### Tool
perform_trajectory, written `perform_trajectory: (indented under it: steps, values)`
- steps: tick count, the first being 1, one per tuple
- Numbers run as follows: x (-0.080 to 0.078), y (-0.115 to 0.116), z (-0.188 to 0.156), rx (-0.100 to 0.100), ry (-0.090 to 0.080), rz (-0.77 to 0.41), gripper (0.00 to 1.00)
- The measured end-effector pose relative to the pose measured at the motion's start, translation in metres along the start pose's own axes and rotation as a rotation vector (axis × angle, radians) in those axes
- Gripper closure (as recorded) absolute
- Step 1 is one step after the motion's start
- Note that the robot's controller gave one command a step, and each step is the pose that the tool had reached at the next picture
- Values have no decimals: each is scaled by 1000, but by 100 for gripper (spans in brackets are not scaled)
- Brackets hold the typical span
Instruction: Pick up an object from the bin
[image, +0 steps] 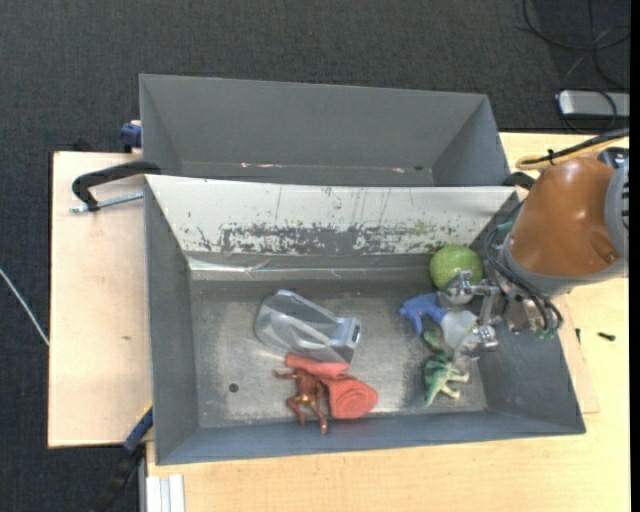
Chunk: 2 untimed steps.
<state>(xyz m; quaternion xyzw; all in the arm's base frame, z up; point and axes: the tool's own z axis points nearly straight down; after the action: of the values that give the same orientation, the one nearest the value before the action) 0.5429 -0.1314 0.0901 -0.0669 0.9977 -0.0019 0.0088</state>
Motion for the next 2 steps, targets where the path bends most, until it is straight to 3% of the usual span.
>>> perform_trajectory:
  steps: [2]
  values:
    - [0,0,0,0,0,0,100]
